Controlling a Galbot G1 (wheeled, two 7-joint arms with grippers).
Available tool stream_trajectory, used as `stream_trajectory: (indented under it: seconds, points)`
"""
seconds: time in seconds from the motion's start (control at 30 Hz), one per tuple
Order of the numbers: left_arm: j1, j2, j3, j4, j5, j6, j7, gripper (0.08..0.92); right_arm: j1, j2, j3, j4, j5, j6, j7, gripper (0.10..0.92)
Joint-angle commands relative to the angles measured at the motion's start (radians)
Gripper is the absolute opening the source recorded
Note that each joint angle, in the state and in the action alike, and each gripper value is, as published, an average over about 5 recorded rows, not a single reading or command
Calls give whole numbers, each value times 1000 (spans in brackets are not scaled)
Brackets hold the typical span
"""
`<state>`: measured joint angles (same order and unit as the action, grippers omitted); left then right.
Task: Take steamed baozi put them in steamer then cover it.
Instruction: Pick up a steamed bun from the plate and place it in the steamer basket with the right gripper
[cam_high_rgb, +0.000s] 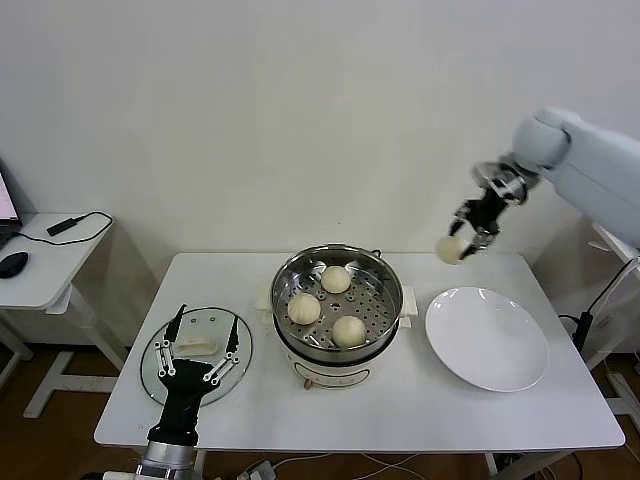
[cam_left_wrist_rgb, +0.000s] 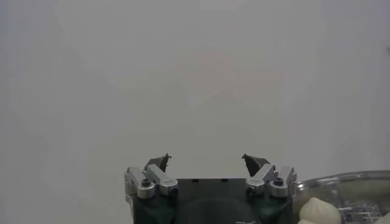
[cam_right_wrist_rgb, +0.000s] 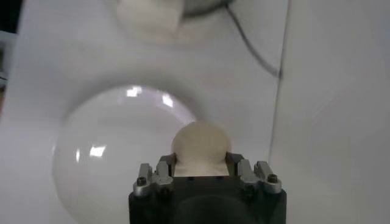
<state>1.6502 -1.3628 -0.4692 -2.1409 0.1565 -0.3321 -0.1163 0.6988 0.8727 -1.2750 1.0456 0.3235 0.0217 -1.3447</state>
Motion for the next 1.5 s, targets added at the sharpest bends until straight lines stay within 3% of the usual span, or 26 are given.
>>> stream_trajectory:
  seconds: [0.03,0.3,0.57,1.37,1.5]
  points:
    - [-3,-1,0,8,1,-2,1,823,194,127,-181,261,233,-105,-20,602]
    - [-11,-6,1,14,2,-2,1,823,99,184,-195,302,180,-141,95,602]
    - [-1,-10,-5,6,3,-5,-1,823,6,211,-203,220,103,-157,200,602]
    - [10,-13,-20,4,0,-18,-2,823,-67,226,-187,133,22,-139,187,612]
    - [10,-15,-20,1,0,-16,-3,823,-67,222,-186,135,9,-134,188,645]
